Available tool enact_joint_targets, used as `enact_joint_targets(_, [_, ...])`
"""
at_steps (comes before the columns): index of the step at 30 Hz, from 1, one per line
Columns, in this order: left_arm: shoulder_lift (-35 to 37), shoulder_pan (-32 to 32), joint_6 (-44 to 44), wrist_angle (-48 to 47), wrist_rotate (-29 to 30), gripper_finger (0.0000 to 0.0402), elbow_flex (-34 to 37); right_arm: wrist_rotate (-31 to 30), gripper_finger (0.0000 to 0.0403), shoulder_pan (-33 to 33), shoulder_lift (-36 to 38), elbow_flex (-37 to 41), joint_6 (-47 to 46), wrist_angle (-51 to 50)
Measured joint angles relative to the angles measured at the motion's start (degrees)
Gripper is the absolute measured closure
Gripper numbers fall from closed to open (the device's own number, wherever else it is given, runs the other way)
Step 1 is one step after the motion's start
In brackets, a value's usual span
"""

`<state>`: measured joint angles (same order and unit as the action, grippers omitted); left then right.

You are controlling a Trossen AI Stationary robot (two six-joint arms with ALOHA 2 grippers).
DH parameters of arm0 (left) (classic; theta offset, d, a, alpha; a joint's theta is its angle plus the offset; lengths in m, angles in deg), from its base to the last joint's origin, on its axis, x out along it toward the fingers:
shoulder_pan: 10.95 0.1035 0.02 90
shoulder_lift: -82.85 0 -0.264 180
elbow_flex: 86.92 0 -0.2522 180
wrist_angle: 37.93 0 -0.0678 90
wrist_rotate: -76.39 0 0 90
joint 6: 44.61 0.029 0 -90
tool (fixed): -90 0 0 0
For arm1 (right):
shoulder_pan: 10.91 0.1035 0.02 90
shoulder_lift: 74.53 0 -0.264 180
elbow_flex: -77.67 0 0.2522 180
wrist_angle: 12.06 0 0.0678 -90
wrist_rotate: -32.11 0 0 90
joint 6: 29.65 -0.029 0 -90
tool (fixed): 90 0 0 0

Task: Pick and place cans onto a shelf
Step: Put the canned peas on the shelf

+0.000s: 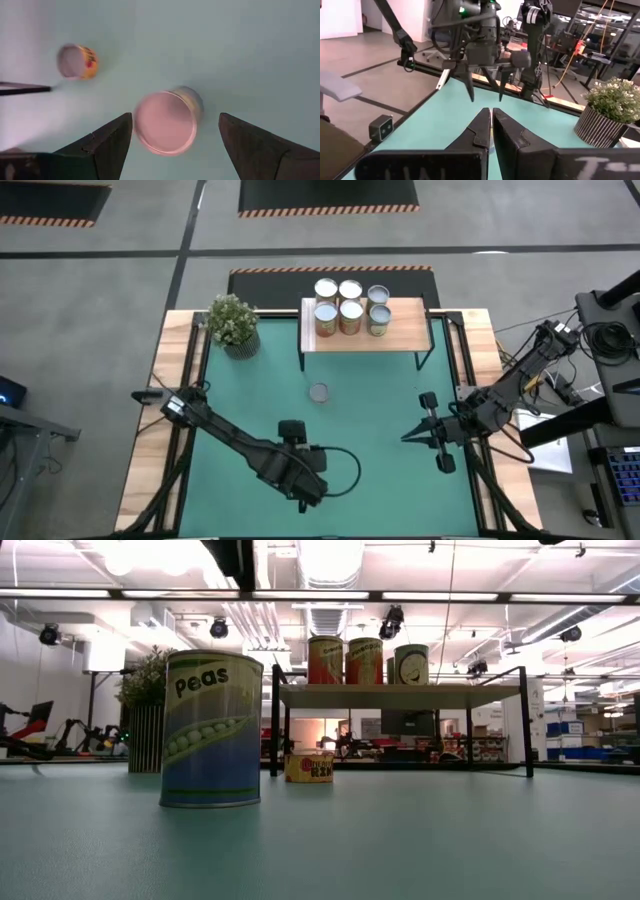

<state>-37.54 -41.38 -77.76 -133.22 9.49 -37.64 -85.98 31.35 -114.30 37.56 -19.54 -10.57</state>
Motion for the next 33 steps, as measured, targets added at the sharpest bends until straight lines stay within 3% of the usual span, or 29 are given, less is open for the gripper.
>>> enact_joint_targets(13, [7.62,0.43,2.30,1.31,7.92,0.0122,5.08,-0.47,0.0394,0.00,0.04,0.02,1.01,0.20])
enact_joint_targets(24, [17.95,1.25,-0.01,19.57,7.88,0.0122,23.70,-0.49,0.0394,0.00,0.04,0.02,0.31,0.01])
enact_joint_targets(33, [17.69,1.22,-6.81,20.58,2.39,0.0121,26.79,-0.49,0.0394,0.00,-0.04,0.11,-1.33,0.00])
